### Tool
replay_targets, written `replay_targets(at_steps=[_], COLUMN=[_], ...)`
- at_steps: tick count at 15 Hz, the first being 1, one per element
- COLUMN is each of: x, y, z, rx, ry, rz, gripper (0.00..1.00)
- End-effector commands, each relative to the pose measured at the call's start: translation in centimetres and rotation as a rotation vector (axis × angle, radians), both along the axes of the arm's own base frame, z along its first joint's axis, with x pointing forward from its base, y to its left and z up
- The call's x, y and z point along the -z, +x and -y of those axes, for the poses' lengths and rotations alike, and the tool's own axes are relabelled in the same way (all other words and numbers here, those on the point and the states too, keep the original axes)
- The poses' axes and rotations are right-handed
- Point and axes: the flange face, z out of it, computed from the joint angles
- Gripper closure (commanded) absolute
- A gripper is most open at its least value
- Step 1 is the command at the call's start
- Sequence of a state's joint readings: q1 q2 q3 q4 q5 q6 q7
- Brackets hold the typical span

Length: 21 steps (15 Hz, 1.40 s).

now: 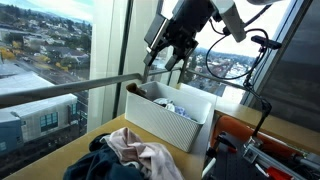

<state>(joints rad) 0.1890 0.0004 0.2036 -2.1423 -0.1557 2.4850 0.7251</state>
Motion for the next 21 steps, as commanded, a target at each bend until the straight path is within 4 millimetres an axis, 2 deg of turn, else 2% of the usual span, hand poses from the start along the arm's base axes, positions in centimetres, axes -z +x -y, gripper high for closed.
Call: replay_targets(at_steps=[1,3,9,15,18,21], x=[-3.2,-2.1,6.0,13.4,16.9,20.8], y=[0.9,1.8,5.2,9.3,10.8,10.9], z=[4.2,7.1,15.1,22.2,24.4,24.3], rx=[0.037,0.065,0.15,0.249,0.299,0.337], ry=[-0.044,-0.084,-0.183,-0.183,-0.181,-0.167], rz=[0.054,0.051,-0.022,-0.074,-0.101,-0.159], gripper=[0.0,0.0,0.0,0.0,0.0,0.0])
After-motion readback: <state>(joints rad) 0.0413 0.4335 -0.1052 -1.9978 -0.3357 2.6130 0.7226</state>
